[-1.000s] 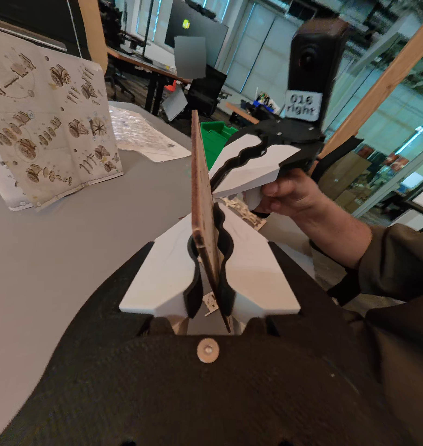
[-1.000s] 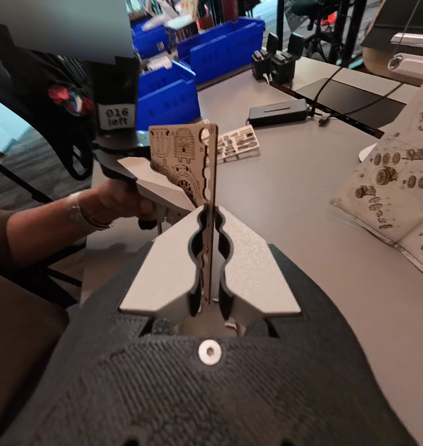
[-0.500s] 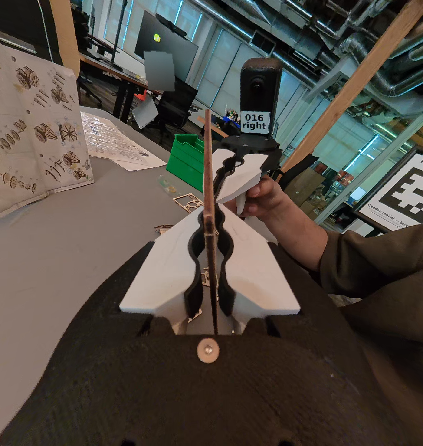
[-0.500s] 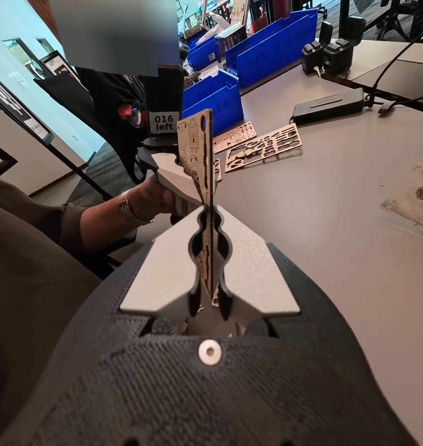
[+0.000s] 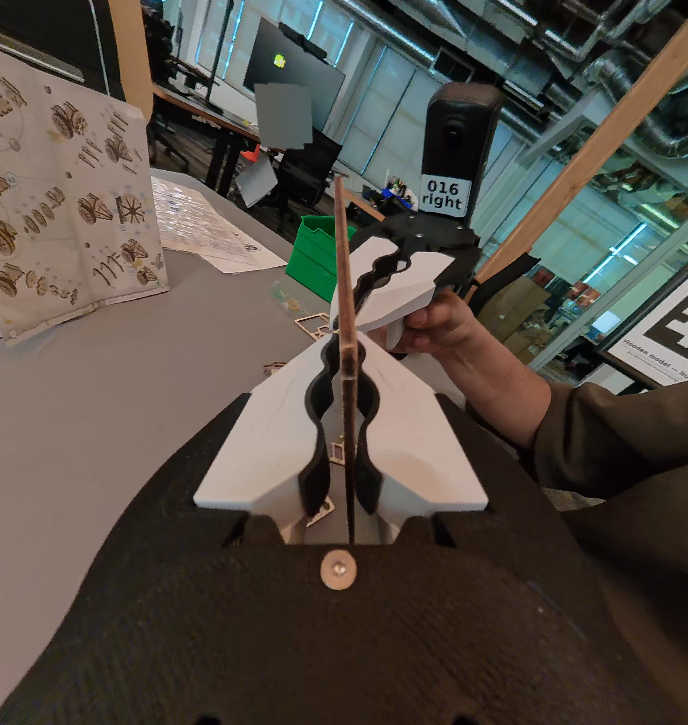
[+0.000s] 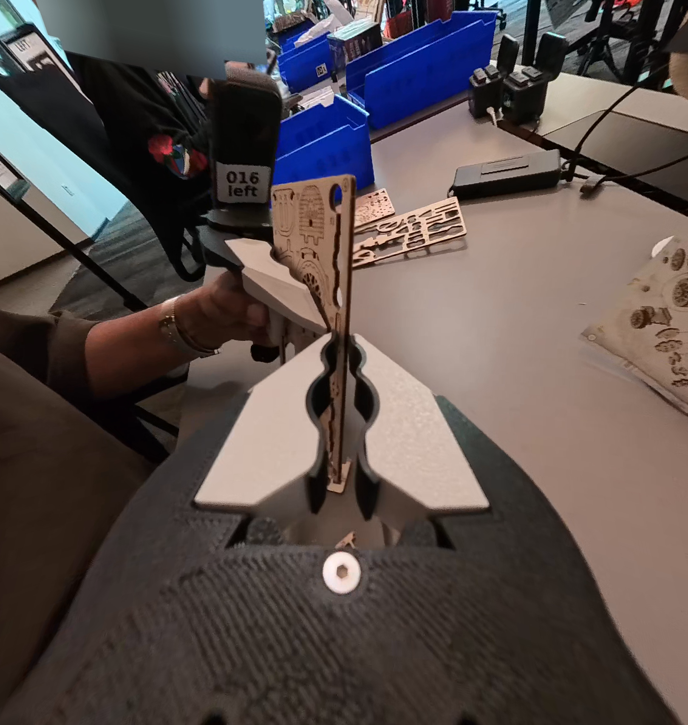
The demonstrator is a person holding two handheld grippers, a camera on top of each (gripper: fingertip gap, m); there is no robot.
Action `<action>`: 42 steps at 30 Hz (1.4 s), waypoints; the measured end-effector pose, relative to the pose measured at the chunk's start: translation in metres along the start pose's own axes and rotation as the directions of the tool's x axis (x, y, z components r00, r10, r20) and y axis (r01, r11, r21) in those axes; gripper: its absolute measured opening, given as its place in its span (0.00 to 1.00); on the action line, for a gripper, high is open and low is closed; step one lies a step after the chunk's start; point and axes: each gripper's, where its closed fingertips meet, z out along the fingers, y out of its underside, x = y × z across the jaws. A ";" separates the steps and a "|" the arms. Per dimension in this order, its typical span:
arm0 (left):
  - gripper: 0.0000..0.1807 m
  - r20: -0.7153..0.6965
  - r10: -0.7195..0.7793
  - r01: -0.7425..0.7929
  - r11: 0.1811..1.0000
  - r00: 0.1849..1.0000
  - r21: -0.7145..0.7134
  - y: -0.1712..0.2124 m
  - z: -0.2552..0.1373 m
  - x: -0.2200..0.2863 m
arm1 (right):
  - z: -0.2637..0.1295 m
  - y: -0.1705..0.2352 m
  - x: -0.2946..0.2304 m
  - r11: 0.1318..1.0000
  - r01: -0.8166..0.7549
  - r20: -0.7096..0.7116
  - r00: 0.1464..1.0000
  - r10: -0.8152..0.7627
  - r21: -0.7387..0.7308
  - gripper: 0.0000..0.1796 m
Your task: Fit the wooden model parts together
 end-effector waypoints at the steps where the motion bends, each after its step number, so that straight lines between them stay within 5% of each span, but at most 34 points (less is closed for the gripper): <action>1: 0.00 0.016 0.008 -0.008 1.000 1.000 -0.007 0.001 0.000 -0.002 | 0.001 0.002 0.002 1.000 0.008 -0.017 1.000 -0.008 -0.006 0.03; 9: 0.00 0.014 -0.038 0.038 0.999 0.999 0.030 -0.002 -0.007 -0.013 | 0.012 -0.001 0.009 0.977 0.210 -0.188 0.959 -0.213 -0.032 0.05; 25: 0.00 -0.071 -0.029 0.031 0.999 0.997 0.023 -0.003 -0.005 0.003 | 0.004 -0.004 -0.006 0.994 -0.089 0.065 0.994 0.085 0.058 0.03; 42: 0.00 -0.102 -0.047 0.049 0.999 0.994 0.019 -0.005 -0.005 0.009 | 0.000 -0.003 -0.011 0.991 -0.127 0.147 0.982 0.119 0.044 0.02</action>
